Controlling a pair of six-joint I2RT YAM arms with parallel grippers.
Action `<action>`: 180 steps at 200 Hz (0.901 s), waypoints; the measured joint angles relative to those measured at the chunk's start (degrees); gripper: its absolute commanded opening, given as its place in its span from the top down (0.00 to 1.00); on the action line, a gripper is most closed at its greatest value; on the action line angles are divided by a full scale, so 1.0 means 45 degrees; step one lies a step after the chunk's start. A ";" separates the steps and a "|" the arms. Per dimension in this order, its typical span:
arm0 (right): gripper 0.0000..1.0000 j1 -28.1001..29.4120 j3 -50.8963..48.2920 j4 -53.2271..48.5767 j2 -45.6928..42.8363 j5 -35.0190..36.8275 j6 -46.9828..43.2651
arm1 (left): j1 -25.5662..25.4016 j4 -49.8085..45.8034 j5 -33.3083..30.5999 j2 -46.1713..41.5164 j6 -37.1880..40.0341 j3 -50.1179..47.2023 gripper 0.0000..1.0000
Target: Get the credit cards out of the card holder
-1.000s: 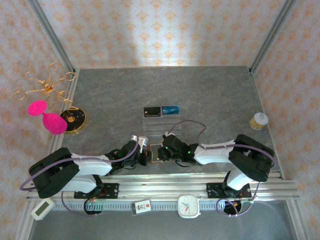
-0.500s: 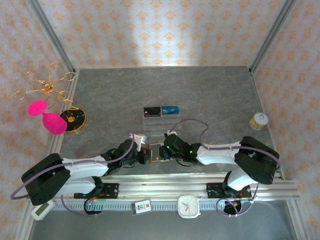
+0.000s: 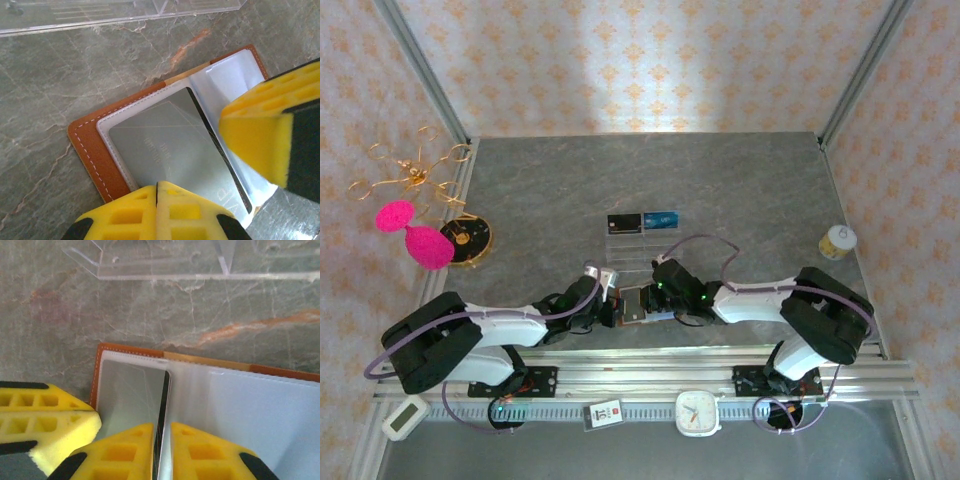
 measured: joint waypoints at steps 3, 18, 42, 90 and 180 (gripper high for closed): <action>0.84 0.0000 -0.0024 0.0015 0.0024 -0.0044 0.0000 | 0.0000 0.0068 0.0000 0.0029 0.0000 0.0000 1.00; 0.84 0.0000 -0.0107 0.0063 0.0121 -0.0126 0.0044 | 0.0000 0.0291 0.0000 0.0170 0.0000 0.0000 1.00; 0.85 -0.0015 -0.0301 0.0369 0.0121 -0.0185 0.0097 | 0.0000 0.0529 0.0005 0.0282 0.0000 -0.0034 1.00; 1.00 -0.0121 -0.0461 0.0840 0.0301 -0.0427 0.0379 | 0.0000 0.0894 0.0049 0.0384 -0.0005 -0.0151 1.00; 0.97 -0.0117 -0.1341 0.1078 -0.0554 -0.0355 0.0816 | 0.0185 0.0641 0.0053 -0.0316 -0.0005 -0.0525 1.00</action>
